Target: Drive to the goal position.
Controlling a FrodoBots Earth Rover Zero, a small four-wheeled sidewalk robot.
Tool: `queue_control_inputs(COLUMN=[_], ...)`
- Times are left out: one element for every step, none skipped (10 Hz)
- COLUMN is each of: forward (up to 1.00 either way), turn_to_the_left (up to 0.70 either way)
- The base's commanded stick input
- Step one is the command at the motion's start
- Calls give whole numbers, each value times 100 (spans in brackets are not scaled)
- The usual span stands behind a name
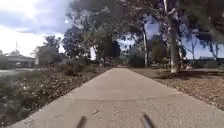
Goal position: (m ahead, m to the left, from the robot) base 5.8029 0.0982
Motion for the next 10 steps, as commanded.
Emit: queue_control_inputs(forward=[0,0,0,0,50,100,100,100,100,100], turn_to_the_left=[0,0,0,0,0,0,0,0,0,-22])
